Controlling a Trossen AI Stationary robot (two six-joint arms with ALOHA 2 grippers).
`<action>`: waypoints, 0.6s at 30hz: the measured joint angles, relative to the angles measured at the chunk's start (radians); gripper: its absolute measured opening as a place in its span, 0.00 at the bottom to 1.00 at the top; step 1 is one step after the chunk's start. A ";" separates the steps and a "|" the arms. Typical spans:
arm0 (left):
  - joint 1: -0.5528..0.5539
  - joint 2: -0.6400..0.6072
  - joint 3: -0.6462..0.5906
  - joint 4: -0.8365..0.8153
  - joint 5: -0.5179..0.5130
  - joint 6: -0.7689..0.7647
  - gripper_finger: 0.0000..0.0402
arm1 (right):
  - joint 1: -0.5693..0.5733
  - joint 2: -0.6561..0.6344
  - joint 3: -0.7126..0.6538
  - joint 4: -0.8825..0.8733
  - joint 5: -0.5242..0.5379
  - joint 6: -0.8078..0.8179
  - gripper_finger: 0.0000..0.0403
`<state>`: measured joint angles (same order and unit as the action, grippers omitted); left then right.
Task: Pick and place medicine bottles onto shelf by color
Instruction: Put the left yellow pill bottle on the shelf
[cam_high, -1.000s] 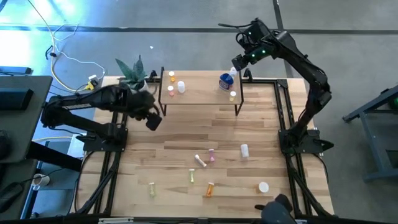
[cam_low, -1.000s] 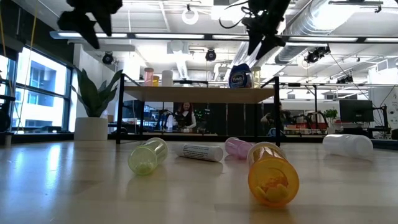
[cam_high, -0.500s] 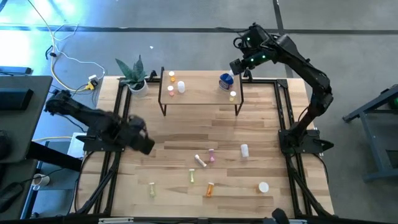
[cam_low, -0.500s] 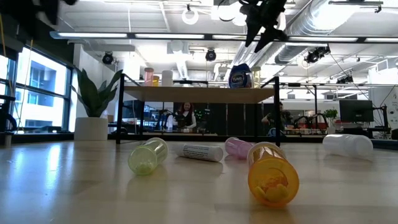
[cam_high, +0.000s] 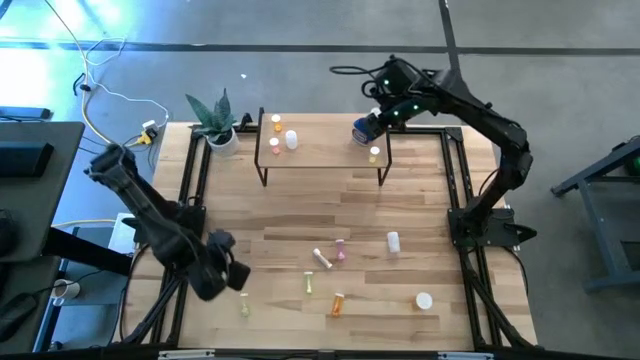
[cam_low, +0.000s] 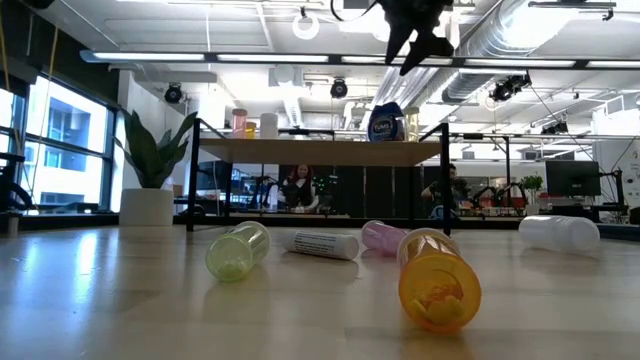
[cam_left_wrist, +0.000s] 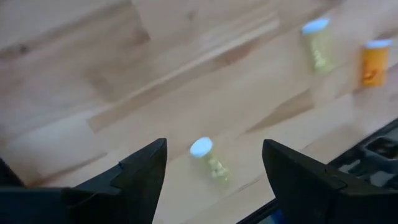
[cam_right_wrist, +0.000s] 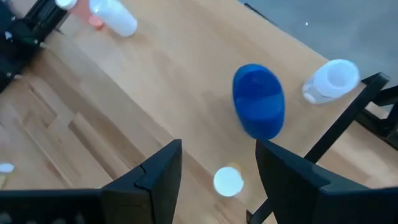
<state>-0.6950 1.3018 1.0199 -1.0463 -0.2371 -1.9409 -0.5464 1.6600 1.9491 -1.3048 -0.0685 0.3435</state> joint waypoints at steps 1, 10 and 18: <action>-0.010 0.026 0.000 0.019 0.001 -0.016 0.63 | 0.007 0.000 0.000 -0.001 0.000 0.000 0.48; -0.062 0.217 0.000 0.177 0.017 -0.137 0.63 | 0.064 0.000 0.000 -0.002 0.004 0.000 0.48; -0.093 0.315 0.000 0.262 0.047 -0.208 0.63 | 0.104 0.001 0.000 -0.040 0.031 0.000 0.48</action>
<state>-0.7875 1.6165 1.0203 -0.7839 -0.1906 -2.1484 -0.4421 1.6606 1.9491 -1.3450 -0.0374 0.3437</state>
